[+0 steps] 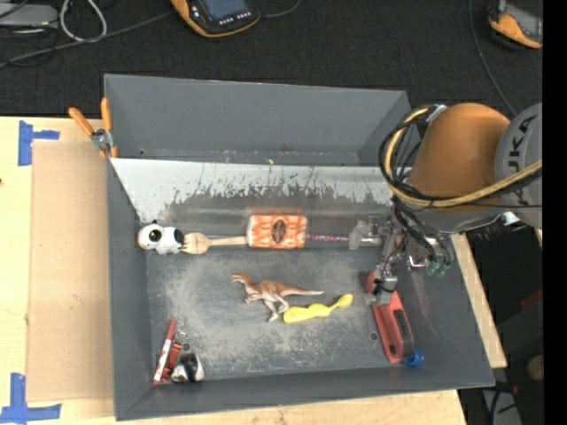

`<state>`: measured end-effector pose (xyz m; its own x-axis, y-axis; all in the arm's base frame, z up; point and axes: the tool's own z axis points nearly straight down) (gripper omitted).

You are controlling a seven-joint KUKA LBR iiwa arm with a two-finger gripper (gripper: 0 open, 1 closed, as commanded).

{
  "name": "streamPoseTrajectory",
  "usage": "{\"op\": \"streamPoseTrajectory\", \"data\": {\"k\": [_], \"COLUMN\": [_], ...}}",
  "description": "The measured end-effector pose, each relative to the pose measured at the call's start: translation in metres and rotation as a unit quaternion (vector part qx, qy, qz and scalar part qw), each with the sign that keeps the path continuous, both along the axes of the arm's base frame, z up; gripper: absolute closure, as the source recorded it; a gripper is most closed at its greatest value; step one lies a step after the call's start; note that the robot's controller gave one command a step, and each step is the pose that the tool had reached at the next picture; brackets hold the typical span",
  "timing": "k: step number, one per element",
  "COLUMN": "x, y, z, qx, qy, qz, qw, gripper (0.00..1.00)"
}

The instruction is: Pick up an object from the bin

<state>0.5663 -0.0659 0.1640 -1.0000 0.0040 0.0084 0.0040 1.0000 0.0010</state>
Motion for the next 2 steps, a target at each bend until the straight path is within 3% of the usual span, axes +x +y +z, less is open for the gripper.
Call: {"op": "streamPoseTrajectory", "data": {"k": [1, 2], "x": [0.002, -0.022], "y": [0.000, 0.025], "z": [0.004, -0.065], "qx": [0.000, 0.000], "qy": [-0.0036, -0.0038], "qz": [0.001, -0.057], "qw": [1.0000, 0.9984], "gripper": [0.00, 0.00]}}
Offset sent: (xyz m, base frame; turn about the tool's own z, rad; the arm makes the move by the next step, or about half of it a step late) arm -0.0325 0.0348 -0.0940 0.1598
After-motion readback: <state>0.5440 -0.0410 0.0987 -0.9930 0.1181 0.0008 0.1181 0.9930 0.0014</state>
